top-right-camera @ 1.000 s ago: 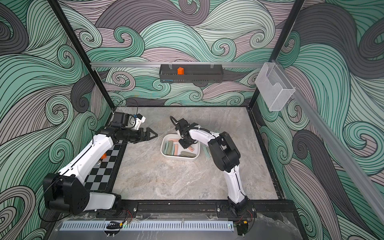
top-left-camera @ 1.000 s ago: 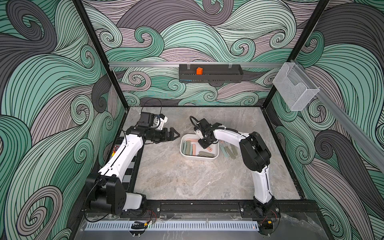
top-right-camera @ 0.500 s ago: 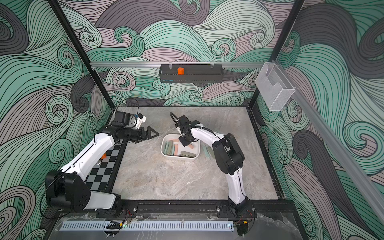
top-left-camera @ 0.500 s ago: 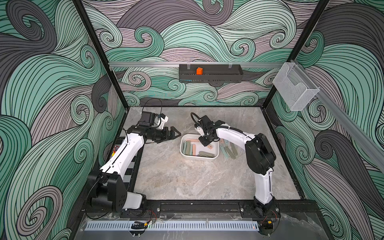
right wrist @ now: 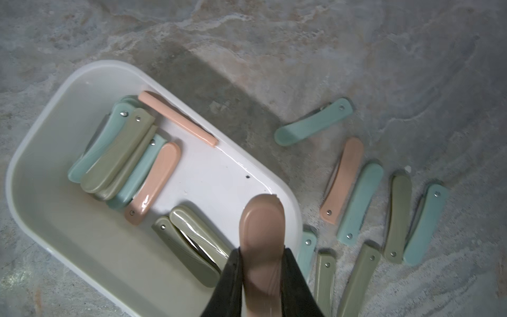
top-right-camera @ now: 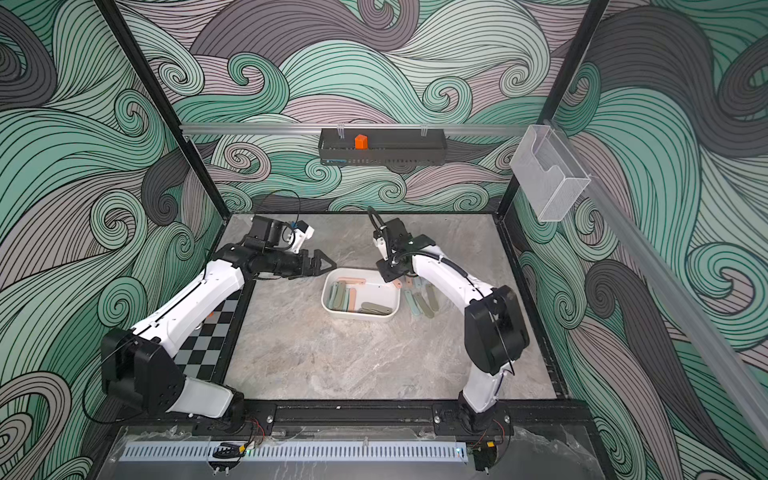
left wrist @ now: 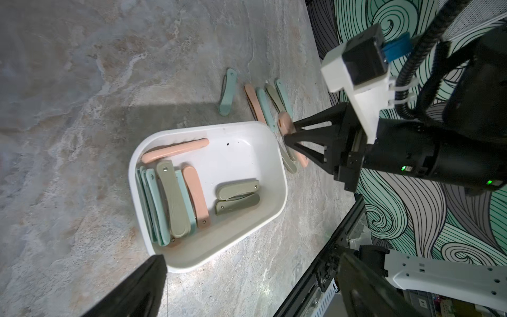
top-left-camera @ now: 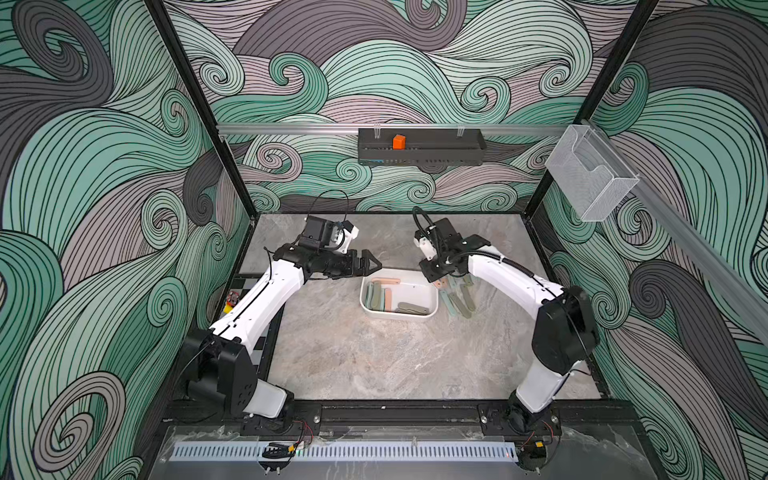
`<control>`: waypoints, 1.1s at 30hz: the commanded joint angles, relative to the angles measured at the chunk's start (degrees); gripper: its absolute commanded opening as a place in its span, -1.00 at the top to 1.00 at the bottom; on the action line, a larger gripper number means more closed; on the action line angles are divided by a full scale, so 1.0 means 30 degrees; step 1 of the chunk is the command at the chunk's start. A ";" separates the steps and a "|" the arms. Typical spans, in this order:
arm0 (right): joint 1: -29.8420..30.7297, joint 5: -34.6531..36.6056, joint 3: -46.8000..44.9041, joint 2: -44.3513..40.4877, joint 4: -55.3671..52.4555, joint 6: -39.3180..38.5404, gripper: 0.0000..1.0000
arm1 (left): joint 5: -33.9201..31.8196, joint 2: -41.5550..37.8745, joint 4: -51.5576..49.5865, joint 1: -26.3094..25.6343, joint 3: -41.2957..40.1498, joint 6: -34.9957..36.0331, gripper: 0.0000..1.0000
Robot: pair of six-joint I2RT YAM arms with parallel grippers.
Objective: Take the fruit knife out of the storage box
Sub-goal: Place the fruit knife at the center of the board.
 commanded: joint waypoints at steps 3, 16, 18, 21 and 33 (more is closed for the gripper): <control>-0.1847 0.0345 -0.1941 -0.1098 0.0249 0.1010 0.74 | -0.0684 0.0791 0.0721 -0.1255 0.1178 -0.0487 -0.97; -0.6168 0.1295 -0.4409 0.0769 0.1418 0.3355 0.72 | -0.0821 0.2521 0.1418 -0.2945 0.2081 -0.0616 -0.97; -0.6647 0.1170 -0.4455 0.1023 0.1480 0.3324 0.71 | -0.0803 0.2630 0.1524 -0.2990 0.1954 -0.0616 -0.97; -0.7179 0.1022 -0.4508 0.1513 0.1497 0.3189 0.70 | -0.0801 0.2712 0.1661 -0.2982 0.1768 -0.0658 -0.97; -0.7494 0.0397 -0.5643 0.2288 0.2225 0.3211 0.63 | -0.0860 0.2778 0.1730 -0.2976 0.1654 -0.0616 -0.97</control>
